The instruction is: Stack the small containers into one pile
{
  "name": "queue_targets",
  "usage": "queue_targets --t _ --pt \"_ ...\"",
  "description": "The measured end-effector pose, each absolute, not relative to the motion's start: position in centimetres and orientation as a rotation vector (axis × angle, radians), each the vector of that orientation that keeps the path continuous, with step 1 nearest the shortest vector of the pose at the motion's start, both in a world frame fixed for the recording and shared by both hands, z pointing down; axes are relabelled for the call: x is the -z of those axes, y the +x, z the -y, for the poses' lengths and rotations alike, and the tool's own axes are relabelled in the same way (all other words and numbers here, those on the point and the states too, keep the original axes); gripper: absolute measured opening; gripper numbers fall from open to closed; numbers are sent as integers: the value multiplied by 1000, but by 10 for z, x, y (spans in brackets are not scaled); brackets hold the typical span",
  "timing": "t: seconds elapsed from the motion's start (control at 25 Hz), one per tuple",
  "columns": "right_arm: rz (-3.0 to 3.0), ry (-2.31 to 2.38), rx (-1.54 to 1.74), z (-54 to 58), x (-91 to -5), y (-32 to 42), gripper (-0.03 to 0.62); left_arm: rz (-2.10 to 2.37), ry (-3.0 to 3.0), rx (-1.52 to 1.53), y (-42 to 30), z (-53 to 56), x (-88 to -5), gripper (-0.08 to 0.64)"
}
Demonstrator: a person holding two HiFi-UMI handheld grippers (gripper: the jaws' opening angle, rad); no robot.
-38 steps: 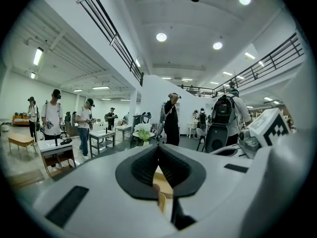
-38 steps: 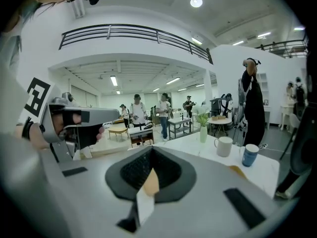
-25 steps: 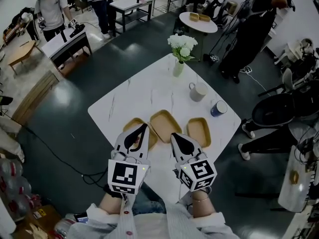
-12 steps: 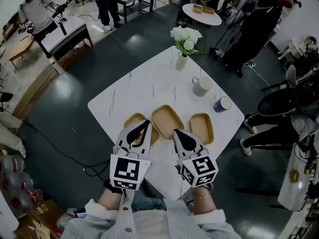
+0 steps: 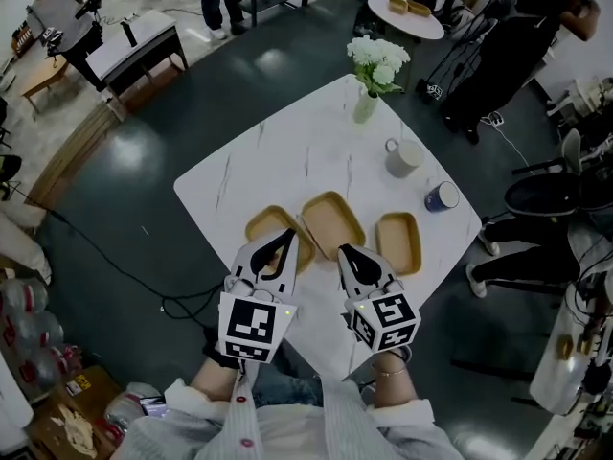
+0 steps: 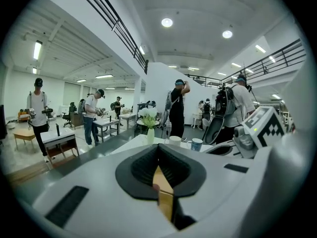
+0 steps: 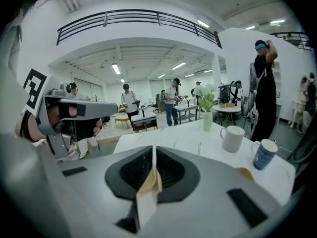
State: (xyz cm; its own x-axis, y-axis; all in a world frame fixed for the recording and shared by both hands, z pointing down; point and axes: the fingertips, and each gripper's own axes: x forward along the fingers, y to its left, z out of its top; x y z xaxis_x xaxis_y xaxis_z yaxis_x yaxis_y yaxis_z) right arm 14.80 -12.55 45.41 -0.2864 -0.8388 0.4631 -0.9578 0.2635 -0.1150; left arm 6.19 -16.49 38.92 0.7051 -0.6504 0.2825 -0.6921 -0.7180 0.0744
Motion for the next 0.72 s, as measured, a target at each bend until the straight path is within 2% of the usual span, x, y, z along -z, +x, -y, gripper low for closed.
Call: queue_targets --t 0.44,0.72 --pt "2166 1462 -630 131 -516 142 84 1101 2670 -421 59 175 -423 17" --pt "2091 1330 -639 127 -559 138 98 1117 2636 -448 55 178 -441 17"
